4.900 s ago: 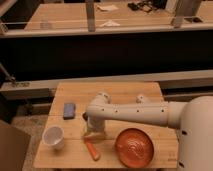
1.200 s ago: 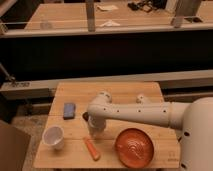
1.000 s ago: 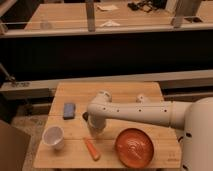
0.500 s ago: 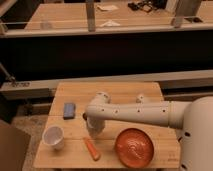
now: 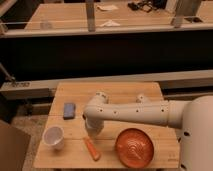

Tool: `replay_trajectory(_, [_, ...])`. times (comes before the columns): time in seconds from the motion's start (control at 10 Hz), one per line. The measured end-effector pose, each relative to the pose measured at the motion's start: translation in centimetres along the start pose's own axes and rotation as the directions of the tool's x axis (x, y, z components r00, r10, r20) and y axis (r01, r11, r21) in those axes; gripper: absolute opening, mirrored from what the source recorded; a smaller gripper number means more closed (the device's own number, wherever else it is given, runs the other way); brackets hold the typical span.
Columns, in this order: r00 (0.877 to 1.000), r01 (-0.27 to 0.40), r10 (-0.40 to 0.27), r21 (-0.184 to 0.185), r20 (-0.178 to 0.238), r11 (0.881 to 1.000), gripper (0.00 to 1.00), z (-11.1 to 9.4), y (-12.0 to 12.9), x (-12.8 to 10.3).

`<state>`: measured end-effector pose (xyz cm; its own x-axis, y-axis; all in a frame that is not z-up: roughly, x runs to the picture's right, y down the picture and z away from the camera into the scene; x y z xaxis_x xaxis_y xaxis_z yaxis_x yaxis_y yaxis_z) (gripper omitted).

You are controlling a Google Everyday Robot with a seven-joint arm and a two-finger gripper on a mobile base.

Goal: Place the pepper in the ceramic cup

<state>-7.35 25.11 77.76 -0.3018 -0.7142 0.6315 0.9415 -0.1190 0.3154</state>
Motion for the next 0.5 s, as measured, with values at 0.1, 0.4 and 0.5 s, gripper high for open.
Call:
replay_trajectory(0.1, [1.000, 0.015, -0.015, -0.003, 0.002, 1.000, 0.76, 0.00, -0.31, -0.02])
replay_trajectory(0.4, [0.999, 0.033, -0.033, -0.008, 0.005, 0.999, 0.80, -0.25, -0.55, -0.22])
replay_trajectory(0.5, [0.999, 0.040, -0.040, -0.008, 0.005, 0.999, 0.80, -0.38, -0.74, -0.26])
